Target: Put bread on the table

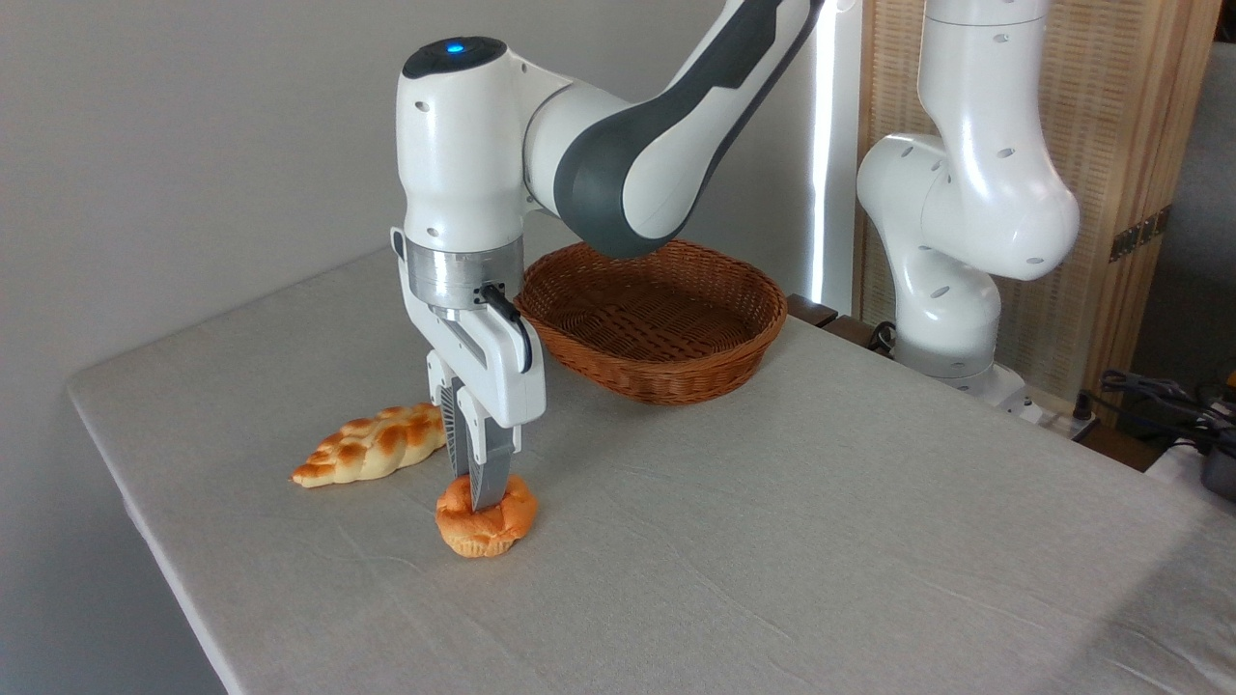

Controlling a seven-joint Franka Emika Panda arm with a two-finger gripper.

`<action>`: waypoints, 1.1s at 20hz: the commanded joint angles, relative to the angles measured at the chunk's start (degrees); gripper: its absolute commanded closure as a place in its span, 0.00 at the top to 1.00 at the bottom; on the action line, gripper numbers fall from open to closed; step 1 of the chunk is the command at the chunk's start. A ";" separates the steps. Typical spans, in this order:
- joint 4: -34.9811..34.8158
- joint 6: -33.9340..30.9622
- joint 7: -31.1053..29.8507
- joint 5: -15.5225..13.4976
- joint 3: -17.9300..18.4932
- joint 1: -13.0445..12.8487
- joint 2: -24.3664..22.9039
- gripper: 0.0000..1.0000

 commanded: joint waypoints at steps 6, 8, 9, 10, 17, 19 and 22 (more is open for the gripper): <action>7.48 -4.11 -6.84 -0.34 0.55 -0.54 0.06 1.00; 10.73 -9.11 -6.94 -0.34 0.46 -0.54 0.15 1.00; 12.83 -12.97 -6.94 -0.34 0.46 -0.54 0.15 1.00; 15.12 -17.18 -6.94 -0.34 0.46 -0.54 0.15 1.00; 29.45 -34.09 -7.12 -0.70 0.46 -0.01 3.57 1.00; 32.01 -35.67 -7.03 -0.70 0.38 1.21 4.45 1.00; 32.02 -36.03 -6.76 -0.70 -3.04 5.60 4.28 1.00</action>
